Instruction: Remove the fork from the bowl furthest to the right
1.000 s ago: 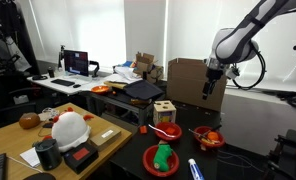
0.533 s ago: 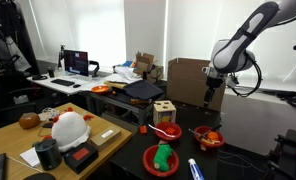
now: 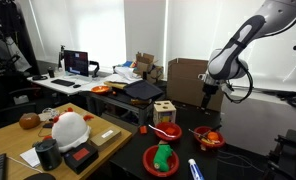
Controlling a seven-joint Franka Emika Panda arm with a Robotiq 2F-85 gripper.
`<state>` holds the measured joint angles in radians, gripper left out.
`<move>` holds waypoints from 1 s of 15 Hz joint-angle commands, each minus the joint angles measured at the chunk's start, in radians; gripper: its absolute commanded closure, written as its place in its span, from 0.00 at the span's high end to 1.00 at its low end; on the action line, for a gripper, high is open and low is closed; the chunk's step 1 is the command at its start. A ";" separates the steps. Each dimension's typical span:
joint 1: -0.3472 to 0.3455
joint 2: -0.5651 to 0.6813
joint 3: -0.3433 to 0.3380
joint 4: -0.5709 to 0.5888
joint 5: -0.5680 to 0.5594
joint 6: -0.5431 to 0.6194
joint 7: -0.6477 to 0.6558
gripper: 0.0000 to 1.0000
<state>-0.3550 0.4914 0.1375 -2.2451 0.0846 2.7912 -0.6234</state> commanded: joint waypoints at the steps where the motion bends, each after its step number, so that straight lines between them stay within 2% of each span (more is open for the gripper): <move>1: -0.040 0.101 0.070 0.060 0.031 0.000 -0.064 1.00; 8: -0.060 0.286 0.135 0.172 0.011 -0.008 -0.056 1.00; 15: -0.035 0.444 0.094 0.289 -0.078 0.014 -0.052 1.00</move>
<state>-0.3895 0.8791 0.2423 -2.0071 0.0414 2.7913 -0.6472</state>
